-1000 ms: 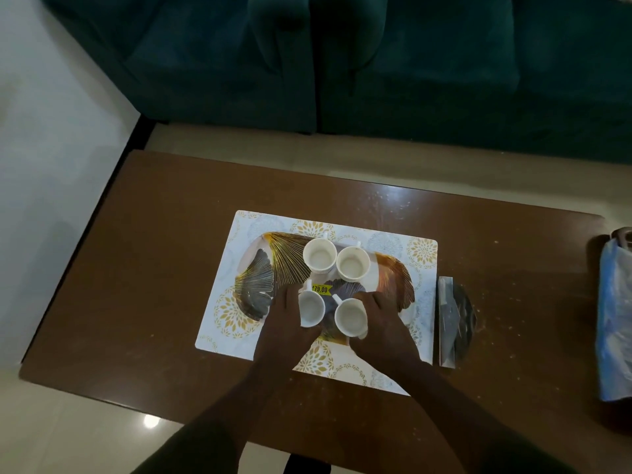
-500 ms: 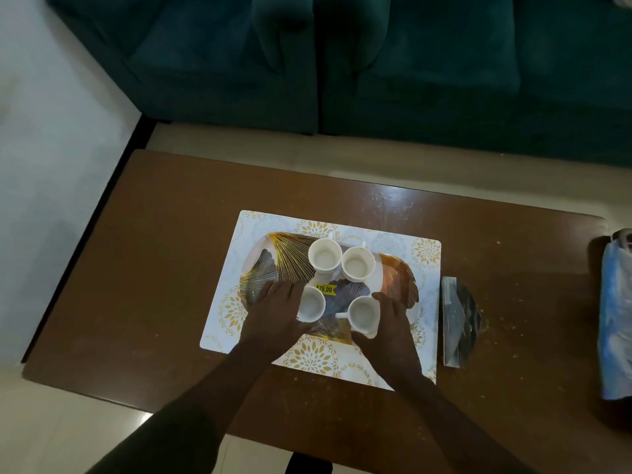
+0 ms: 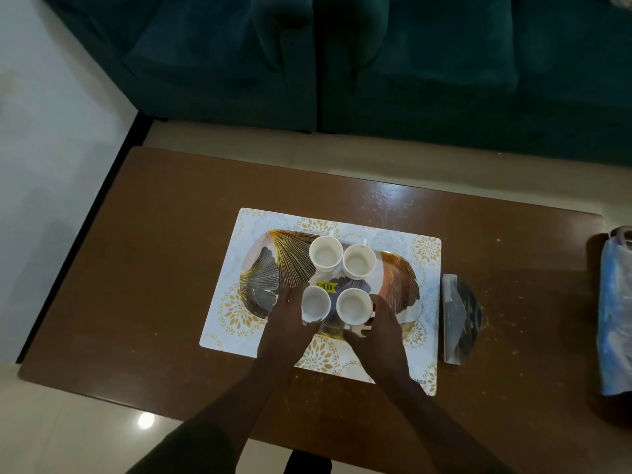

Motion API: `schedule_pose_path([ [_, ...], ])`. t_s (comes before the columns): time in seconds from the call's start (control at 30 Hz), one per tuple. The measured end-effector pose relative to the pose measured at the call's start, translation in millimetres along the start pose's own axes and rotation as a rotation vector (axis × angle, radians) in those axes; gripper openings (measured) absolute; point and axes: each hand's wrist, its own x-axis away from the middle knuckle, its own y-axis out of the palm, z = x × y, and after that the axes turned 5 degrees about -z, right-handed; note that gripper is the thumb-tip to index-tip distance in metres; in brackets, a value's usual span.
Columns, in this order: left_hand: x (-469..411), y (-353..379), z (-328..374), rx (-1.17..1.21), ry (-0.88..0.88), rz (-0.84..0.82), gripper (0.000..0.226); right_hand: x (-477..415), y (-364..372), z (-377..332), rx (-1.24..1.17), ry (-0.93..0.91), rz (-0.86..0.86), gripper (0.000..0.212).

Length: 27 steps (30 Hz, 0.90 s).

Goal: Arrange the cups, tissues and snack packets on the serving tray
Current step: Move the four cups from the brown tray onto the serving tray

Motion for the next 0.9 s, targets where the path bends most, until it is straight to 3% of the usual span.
schedule_pose_path([
  [0.7, -17.3, -1.4, 17.0, 0.073, 0.006, 0.102, 0.061, -19.9, 8.3, -7.4, -0.031, -0.009, 0.087, 0.064],
  [0.9, -19.9, -8.8, 12.0, 0.019, 0.041, 0.078, 0.076, -18.9, 0.7, -5.3, 0.004, 0.040, 0.074, 0.083],
])
